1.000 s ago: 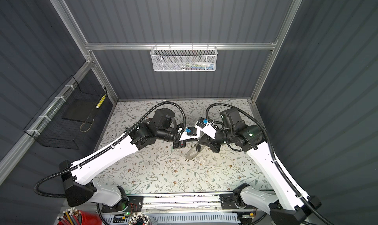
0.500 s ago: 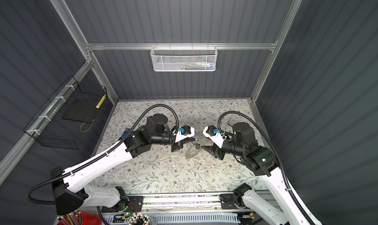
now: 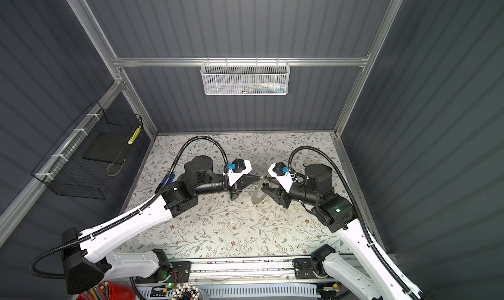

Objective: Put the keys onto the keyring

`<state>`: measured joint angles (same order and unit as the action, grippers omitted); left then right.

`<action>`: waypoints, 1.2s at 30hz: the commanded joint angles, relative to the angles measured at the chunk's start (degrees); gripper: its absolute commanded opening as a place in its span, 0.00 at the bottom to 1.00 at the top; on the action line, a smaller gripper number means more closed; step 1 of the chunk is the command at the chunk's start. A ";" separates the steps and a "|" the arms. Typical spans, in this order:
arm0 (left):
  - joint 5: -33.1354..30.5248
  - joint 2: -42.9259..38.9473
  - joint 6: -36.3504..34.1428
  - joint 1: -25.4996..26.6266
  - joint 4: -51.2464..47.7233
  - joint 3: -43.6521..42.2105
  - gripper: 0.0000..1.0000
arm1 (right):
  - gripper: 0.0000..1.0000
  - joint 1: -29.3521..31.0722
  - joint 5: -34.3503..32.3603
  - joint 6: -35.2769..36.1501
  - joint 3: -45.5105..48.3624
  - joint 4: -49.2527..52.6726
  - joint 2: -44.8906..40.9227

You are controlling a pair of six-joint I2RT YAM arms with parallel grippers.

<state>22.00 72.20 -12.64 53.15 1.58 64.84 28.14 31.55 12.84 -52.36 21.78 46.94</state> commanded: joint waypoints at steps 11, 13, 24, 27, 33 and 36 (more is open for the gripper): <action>-2.67 -1.75 6.62 -0.26 9.23 -2.23 0.00 | 0.15 0.15 2.90 -2.21 0.85 -6.43 1.95; -4.99 -2.09 7.24 -0.28 10.58 -3.06 0.00 | 0.11 0.14 2.79 -1.89 0.85 -6.27 2.01; -7.07 -2.44 10.28 -0.28 17.07 -5.94 0.00 | 0.00 0.25 5.87 -1.66 -2.51 -4.25 6.90; -7.49 -2.46 10.70 -0.24 17.90 -6.42 0.00 | 0.00 0.46 6.07 -1.74 -3.23 -4.44 7.84; -7.93 -2.63 10.97 -0.23 18.91 -7.37 0.00 | 0.00 1.02 6.30 -1.85 -4.37 -4.89 8.60; -7.99 -2.45 10.64 -0.15 18.39 -7.33 0.00 | 0.00 1.20 6.08 -1.63 -4.90 -4.65 8.78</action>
<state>14.74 71.46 -2.55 53.15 16.86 58.30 28.93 36.51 10.90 -55.42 16.88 55.59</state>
